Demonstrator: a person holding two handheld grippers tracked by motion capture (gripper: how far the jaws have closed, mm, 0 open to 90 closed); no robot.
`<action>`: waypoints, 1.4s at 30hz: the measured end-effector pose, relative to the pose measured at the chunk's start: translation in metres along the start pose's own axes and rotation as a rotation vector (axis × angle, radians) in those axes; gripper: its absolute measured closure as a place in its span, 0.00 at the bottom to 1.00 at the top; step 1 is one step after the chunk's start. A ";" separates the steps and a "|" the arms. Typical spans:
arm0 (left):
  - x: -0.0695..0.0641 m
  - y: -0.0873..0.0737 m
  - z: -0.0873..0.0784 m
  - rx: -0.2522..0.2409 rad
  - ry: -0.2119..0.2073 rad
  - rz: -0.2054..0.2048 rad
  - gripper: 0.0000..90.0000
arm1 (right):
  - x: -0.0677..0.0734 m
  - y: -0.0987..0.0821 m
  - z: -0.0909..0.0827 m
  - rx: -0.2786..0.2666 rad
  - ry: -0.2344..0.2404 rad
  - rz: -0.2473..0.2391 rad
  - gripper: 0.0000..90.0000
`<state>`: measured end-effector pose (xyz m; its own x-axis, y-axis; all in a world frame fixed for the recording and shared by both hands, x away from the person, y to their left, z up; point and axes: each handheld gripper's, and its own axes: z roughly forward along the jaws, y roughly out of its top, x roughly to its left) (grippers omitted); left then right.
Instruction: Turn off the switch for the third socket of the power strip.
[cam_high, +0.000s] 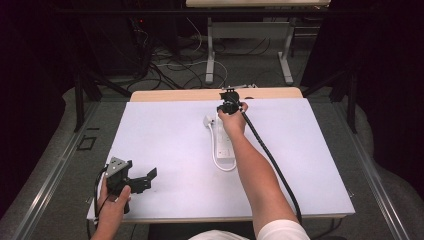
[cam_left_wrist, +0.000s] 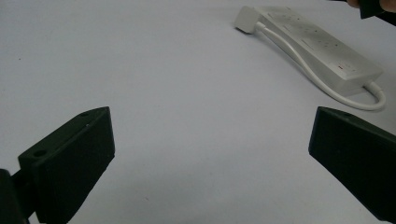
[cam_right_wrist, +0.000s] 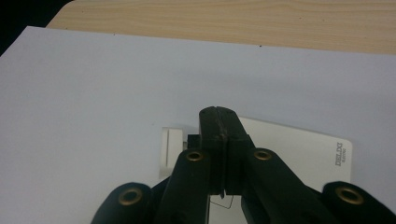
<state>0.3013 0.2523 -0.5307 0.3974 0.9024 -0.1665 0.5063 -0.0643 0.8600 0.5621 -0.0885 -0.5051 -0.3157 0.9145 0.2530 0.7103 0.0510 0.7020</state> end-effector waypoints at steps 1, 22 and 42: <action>0.000 0.000 0.000 0.001 0.000 0.002 0.00 | -0.001 0.000 0.000 -0.003 -0.002 -0.006 1.00; -0.002 -0.001 0.001 0.008 0.001 0.015 0.00 | -0.003 -0.009 0.008 0.058 -0.022 -0.001 1.00; -0.001 -0.002 0.000 0.013 0.005 0.018 0.00 | -0.009 -0.018 0.017 0.065 -0.015 0.045 1.00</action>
<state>0.3000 0.2518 -0.5318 0.4030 0.9030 -0.1490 0.5091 -0.0859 0.8564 0.5628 -0.0905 -0.5308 -0.2733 0.9223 0.2734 0.7631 0.0348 0.6453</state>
